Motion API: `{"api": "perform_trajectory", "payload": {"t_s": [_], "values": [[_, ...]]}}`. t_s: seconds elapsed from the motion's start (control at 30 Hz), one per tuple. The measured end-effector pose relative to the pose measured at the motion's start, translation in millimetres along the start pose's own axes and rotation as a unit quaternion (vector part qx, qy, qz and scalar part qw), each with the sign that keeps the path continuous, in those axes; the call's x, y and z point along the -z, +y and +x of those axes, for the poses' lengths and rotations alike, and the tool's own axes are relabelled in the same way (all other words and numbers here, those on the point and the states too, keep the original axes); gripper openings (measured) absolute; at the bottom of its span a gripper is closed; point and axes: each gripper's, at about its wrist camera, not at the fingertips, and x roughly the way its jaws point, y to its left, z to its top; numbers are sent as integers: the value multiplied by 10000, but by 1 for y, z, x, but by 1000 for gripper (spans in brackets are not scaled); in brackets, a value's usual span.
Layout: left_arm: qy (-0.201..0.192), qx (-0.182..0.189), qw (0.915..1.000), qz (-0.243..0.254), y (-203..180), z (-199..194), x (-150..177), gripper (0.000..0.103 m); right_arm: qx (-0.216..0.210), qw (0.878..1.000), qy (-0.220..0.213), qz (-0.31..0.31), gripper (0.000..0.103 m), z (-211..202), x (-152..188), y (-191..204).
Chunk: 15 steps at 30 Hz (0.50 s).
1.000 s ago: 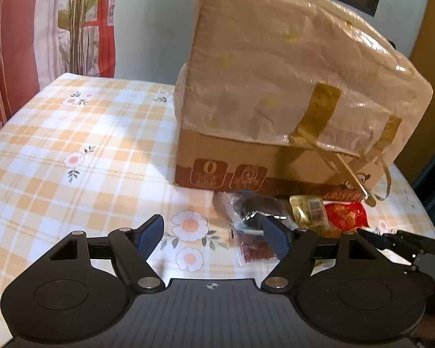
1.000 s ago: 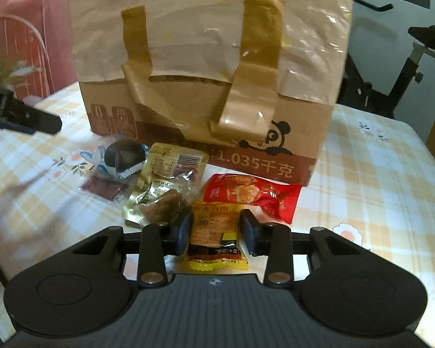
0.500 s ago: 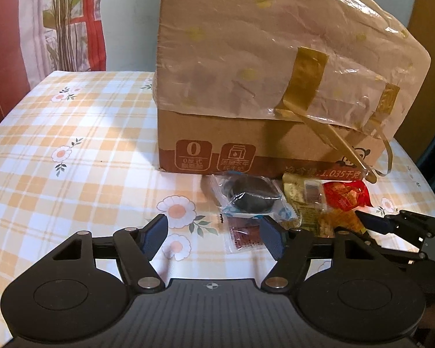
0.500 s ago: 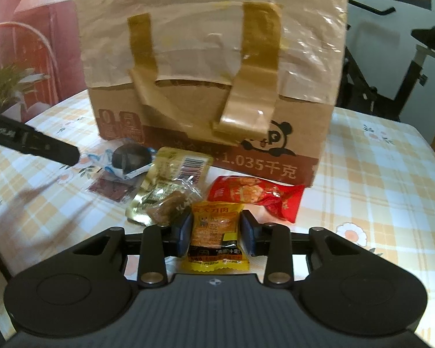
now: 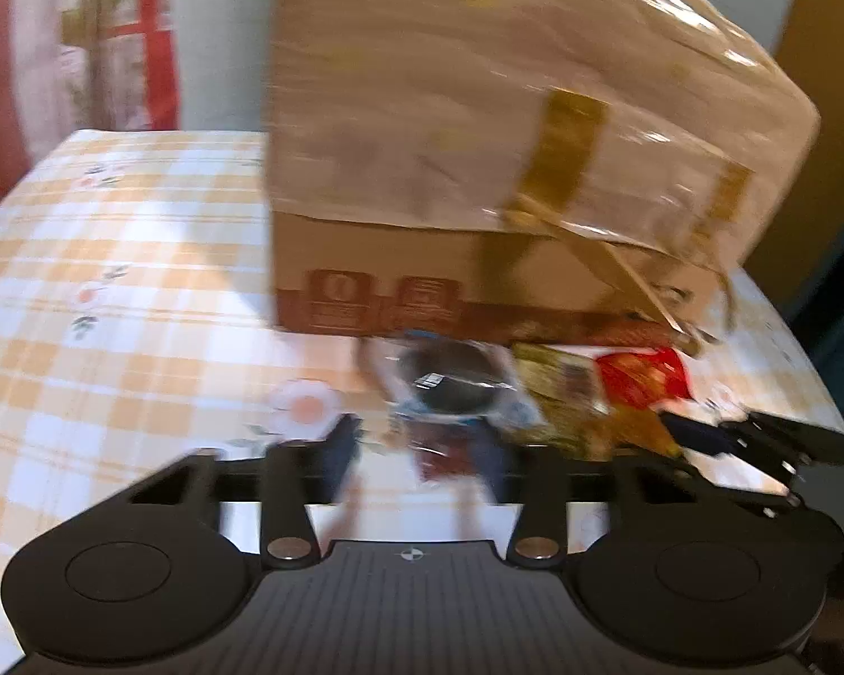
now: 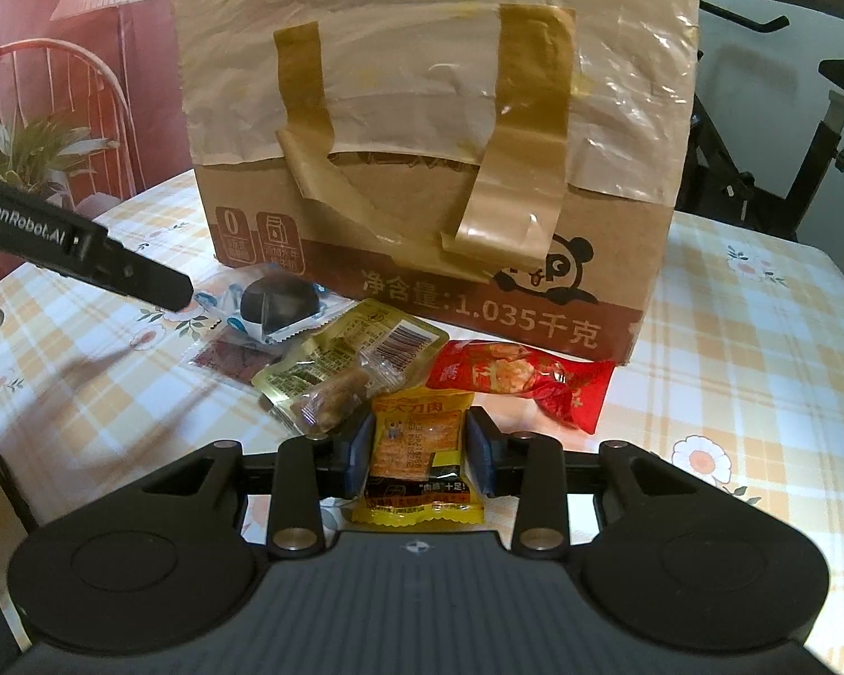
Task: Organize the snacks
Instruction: 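Grasp the small clear packet with the left tool while the right tool grasps the orange-yellow packet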
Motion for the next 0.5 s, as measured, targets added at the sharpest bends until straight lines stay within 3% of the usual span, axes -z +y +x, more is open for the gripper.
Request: {"api": "perform_trajectory", "payload": {"t_s": [0.2, 0.5], "values": [[-28, 234, 9991, 360, -15, 0, 0, 38, 11, 10000, 3, -18, 38, 0, 0, 0], [83, 405, 9983, 404, -21, 4, 1, 38, -300, 9991, -19, -285, 37, -4, 3, 9]]}}
